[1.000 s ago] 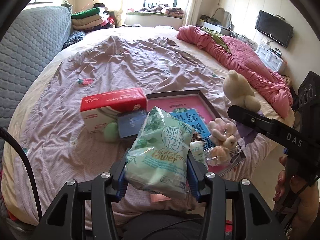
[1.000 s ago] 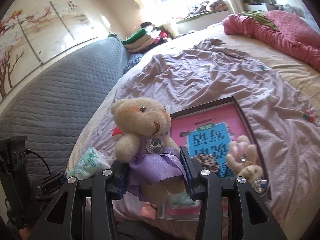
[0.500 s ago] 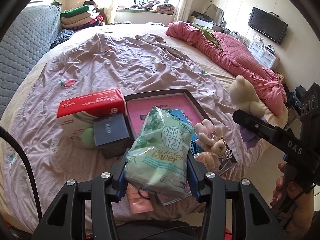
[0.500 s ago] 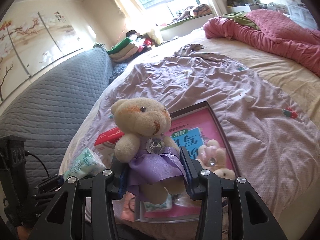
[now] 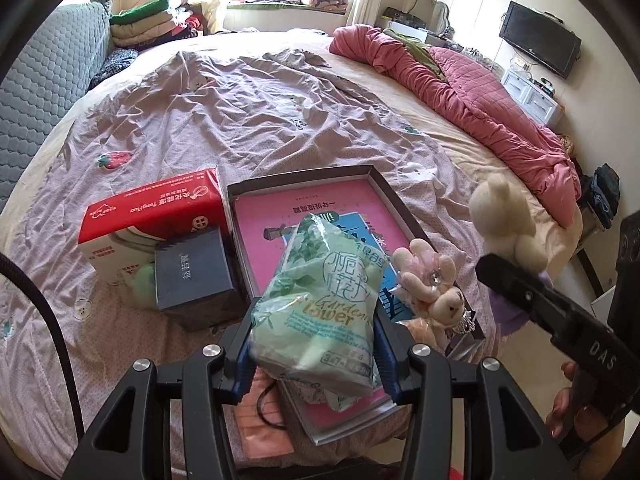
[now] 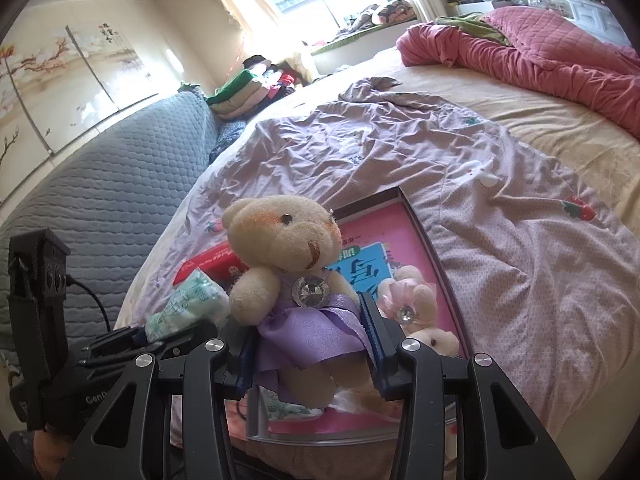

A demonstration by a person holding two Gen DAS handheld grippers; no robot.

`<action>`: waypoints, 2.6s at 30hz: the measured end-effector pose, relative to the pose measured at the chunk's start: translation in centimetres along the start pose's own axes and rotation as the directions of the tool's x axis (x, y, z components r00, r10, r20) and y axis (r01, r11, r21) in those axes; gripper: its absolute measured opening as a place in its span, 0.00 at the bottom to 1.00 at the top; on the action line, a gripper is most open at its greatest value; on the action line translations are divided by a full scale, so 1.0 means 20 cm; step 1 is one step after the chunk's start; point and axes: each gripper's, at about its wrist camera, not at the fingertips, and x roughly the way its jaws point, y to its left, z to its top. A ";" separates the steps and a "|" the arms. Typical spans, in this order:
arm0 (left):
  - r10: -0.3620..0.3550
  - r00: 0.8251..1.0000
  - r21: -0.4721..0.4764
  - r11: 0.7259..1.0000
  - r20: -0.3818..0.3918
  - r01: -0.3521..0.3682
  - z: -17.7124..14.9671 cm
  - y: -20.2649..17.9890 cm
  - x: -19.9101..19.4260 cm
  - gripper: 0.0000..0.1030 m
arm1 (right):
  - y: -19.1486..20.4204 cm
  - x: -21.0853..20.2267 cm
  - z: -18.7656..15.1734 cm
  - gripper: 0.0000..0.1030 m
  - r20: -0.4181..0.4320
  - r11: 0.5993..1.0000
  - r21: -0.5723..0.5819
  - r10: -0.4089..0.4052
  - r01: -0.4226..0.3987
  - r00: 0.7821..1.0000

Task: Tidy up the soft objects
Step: 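Carry the green tissue pack and purple-dress bear over the tray with both tools, then open the left tool onto the tray while the right tool releases the bear there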

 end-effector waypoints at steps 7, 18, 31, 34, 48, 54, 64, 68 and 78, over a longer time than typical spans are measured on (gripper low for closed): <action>-0.004 1.000 -0.001 1.000 -0.030 0.004 0.02 -0.01 0.10 0.48 | -0.05 0.05 -0.02 0.45 -0.023 1.000 0.013 -0.010 0.010 1.000; -0.011 0.996 -0.013 1.000 -0.083 0.010 0.05 0.01 0.26 0.48 | -0.07 0.14 -0.05 0.45 -0.060 1.000 0.017 -0.013 0.014 0.998; -0.015 0.992 -0.029 1.000 -0.126 0.011 0.06 0.06 0.40 0.48 | -0.07 0.24 -0.08 0.45 -0.101 0.999 0.008 -0.034 0.035 0.994; -0.020 0.991 -0.024 1.000 -0.135 0.017 0.05 0.05 0.42 0.48 | -0.07 0.26 -0.09 0.45 -0.106 0.999 0.006 -0.038 0.039 0.994; -0.021 0.987 -0.018 1.000 -0.156 0.019 0.03 0.06 0.47 0.48 | -0.05 0.35 -0.13 0.47 -0.138 0.997 -0.036 -0.074 0.070 0.988; -0.028 0.987 -0.024 0.999 -0.157 0.024 0.03 0.07 0.48 0.48 | -0.03 0.40 -0.15 0.47 -0.144 0.987 -0.099 -0.137 0.123 0.980; -0.034 0.987 -0.030 0.999 -0.160 0.030 0.03 0.08 0.49 0.48 | 0.00 0.45 -0.17 0.48 -0.128 0.962 -0.195 -0.216 0.189 0.968; -0.035 0.986 -0.030 0.999 -0.160 0.030 0.03 0.08 0.49 0.48 | 0.00 0.46 -0.17 0.52 -0.123 0.962 -0.203 -0.211 0.183 0.970; -0.043 0.985 -0.041 0.999 -0.168 0.037 0.05 0.08 0.51 0.49 | 0.01 0.42 -0.15 0.59 -0.108 0.961 -0.203 -0.213 0.188 0.971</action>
